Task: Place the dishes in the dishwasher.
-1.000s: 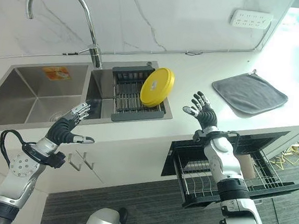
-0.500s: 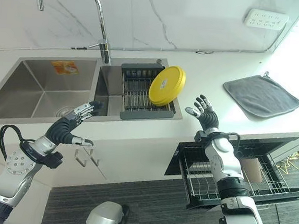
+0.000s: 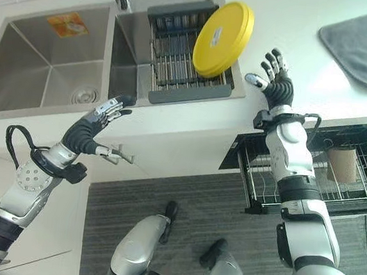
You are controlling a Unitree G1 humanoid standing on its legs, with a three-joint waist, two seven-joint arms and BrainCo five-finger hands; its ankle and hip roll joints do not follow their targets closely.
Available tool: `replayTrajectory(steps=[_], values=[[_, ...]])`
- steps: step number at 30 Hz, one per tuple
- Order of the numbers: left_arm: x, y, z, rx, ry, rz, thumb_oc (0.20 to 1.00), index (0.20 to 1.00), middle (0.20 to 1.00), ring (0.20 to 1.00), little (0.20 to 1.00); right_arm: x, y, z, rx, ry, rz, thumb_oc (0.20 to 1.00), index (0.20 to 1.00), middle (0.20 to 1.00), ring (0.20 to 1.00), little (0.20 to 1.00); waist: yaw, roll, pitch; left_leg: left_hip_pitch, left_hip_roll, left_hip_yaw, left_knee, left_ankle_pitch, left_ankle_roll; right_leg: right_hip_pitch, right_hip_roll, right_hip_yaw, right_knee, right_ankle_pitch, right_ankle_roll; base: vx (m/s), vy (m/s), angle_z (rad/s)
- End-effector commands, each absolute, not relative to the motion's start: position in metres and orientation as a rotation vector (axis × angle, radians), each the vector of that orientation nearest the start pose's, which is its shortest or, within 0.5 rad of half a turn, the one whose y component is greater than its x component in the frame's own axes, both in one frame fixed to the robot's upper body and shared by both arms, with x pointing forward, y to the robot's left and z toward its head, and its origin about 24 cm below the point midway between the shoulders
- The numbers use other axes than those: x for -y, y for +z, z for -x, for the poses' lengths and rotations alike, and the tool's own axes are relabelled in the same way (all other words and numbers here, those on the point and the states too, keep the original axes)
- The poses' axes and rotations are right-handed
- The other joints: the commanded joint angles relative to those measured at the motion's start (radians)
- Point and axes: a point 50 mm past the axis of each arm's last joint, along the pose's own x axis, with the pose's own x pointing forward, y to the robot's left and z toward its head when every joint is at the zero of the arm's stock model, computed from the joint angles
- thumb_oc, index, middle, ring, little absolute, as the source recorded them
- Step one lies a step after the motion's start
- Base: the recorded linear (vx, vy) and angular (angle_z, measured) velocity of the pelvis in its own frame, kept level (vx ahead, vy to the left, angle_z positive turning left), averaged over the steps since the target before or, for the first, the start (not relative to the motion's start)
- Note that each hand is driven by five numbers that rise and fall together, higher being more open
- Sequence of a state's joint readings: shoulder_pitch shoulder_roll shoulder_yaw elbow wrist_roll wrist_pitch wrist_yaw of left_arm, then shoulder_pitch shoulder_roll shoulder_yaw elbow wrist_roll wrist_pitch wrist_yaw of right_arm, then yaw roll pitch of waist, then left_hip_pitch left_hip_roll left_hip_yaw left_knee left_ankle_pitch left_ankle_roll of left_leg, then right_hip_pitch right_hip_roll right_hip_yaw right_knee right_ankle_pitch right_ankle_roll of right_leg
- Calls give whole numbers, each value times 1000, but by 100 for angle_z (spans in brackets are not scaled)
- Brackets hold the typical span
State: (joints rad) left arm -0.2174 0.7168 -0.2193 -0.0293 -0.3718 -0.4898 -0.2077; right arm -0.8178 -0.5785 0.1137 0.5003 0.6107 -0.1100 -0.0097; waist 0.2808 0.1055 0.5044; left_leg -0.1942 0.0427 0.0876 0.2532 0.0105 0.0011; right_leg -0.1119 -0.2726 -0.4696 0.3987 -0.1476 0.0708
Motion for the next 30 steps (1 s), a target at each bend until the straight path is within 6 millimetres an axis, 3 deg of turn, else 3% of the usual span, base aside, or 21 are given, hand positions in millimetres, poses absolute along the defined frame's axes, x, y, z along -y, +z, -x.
replayTrajectory(steps=[1,8,13,30], values=[[-184,180,-261,755,-467,-344,1000,1000,1000,1000,1000,228,252,-373,509,22,1,1000,1000,1000,1000,1000,23,-8,-19,24,-42,-12,-85,7,13,29,-18,40,95,-29,30,-101,37,-10],[-178,184,-264,782,-445,-344,1000,1000,1000,1000,1000,225,271,-373,564,46,9,1000,1000,1000,1000,1000,12,1,-4,5,-39,3,-89,8,12,-15,-34,45,127,-44,26,-76,35,-3],[-176,183,-264,792,-441,-344,1000,1000,1000,1000,1000,213,272,-373,570,97,31,1000,1000,1000,1000,1000,13,-4,-7,7,-33,9,-99,9,9,-15,-36,39,116,-42,24,-38,10,-1],[-175,174,-260,741,-489,-335,1000,1000,1000,1000,1000,202,285,-379,518,169,29,1000,1000,1000,1000,1000,39,-20,-57,55,-30,10,-97,-11,13,50,-49,10,106,-43,12,42,7,0]])
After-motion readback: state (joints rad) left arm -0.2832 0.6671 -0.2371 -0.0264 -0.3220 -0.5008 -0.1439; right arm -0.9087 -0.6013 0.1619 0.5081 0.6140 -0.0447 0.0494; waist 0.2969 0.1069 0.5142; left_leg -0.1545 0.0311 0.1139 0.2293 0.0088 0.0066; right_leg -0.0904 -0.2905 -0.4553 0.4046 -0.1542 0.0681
